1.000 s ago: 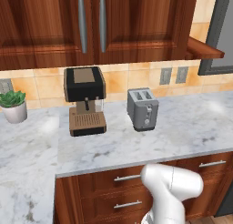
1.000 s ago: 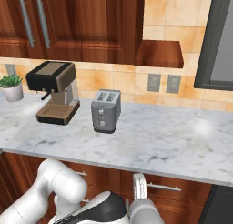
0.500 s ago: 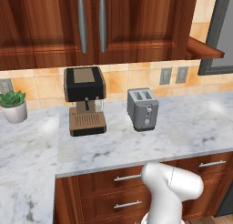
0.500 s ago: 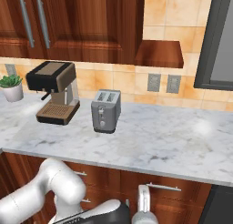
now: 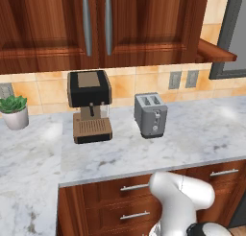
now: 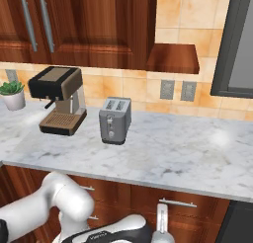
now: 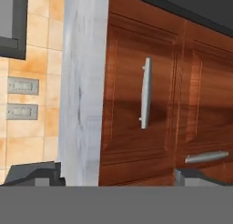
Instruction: Take the tongs from the drawer on the right and place them on the dining counter next to the tray containing the hot dog.
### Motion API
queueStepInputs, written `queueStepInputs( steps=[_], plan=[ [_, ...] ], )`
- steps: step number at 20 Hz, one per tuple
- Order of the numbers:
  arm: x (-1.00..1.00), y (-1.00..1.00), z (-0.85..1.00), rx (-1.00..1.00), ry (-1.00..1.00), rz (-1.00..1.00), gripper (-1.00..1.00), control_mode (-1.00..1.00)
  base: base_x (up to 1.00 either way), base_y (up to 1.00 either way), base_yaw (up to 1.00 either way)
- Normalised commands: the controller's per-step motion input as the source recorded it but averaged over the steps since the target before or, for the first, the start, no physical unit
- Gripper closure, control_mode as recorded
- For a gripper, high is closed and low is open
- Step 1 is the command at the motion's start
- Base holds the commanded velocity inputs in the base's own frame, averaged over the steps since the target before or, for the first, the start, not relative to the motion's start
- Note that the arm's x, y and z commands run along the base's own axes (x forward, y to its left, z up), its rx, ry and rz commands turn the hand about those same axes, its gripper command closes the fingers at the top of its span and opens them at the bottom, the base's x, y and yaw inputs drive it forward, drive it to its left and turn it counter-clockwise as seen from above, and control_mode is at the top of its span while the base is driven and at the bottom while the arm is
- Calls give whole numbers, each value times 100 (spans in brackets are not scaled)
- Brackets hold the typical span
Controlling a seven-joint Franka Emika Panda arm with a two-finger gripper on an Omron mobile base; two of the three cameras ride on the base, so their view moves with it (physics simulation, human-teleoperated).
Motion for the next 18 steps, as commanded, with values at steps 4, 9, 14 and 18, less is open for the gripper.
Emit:
queueStepInputs(
  steps=[4, 9, 14, 18],
  plan=[
    [38, -19, -48, 0, -12, 2, -100, -100, 0, 0, 0],
    [37, -26, -43, 4, -18, 9, -100, -100, 0, 0, 0],
    [9, -22, -25, 16, -29, 8, -100, -100, 0, 0, 0],
    [14, -15, -13, 6, -15, 3, -100, -100, 0, 0, 0]
  ],
)
